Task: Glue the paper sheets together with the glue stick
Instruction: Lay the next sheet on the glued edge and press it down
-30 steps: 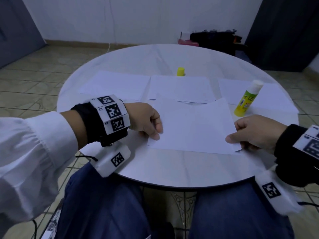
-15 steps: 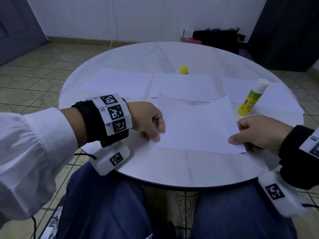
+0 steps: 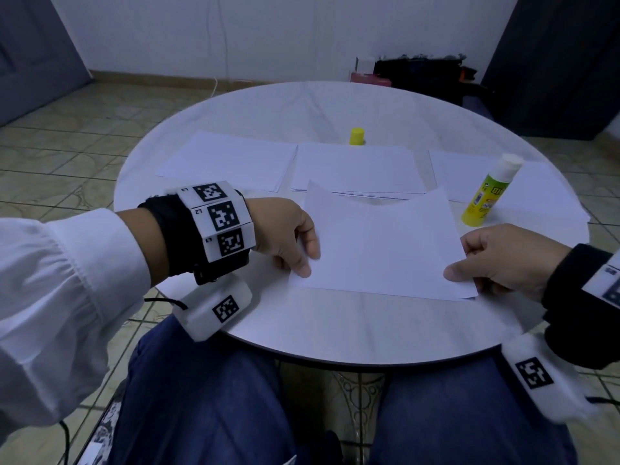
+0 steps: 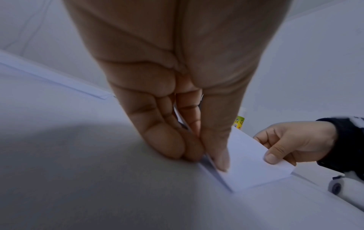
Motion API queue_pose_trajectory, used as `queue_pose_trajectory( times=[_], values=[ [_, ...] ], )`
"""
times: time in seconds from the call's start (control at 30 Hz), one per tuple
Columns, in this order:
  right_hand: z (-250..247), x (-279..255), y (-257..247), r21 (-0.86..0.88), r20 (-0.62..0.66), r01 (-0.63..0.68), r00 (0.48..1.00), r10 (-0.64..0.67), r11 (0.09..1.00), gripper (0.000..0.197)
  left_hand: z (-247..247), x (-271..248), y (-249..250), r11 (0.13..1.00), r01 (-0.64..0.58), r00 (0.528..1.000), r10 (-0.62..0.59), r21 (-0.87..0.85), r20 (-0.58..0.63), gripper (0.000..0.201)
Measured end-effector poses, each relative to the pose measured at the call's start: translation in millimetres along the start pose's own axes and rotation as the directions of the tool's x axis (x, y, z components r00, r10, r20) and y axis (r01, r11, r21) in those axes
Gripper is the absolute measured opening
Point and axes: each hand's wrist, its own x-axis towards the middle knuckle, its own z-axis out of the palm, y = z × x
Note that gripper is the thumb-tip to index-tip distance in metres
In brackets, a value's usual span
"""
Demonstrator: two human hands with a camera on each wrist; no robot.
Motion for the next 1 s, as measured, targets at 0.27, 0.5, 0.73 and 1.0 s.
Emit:
queue_pose_trajectory(
  times=[0.27, 0.5, 0.73, 1.0],
  values=[
    [-4.8, 1.4, -1.5, -0.019, 0.037, -0.021, 0.999, 0.022, 1.0, 0.031, 1.3, 1.1, 1.6, 1.0, -0.004, 1.0, 0.004, 0.009, 0.001, 0.02],
    [-13.4, 0.7, -2.5, -0.016, 0.08, -0.028, 0.996, 0.029, 0.999, 0.036, 0.9, 3.0, 1.6, 1.0, -0.004, 1.0, 0.004, 0.003, 0.017, 0.02],
    [-13.3, 0.1, -1.7, 0.007, 0.089, -0.003, 0.996, 0.003, 1.0, 0.02, 2.9, 4.0, 1.2, 1.0, -0.007, 1.0, 0.006, 0.025, 0.018, 0.019],
    [-12.4, 2.2, 1.8, -0.01, 0.07, 0.007, 0.998, -0.007, 1.0, 0.031, 2.2, 3.7, 1.9, 0.999, -0.004, 1.0, 0.004, 0.032, 0.005, 0.018]
  ],
)
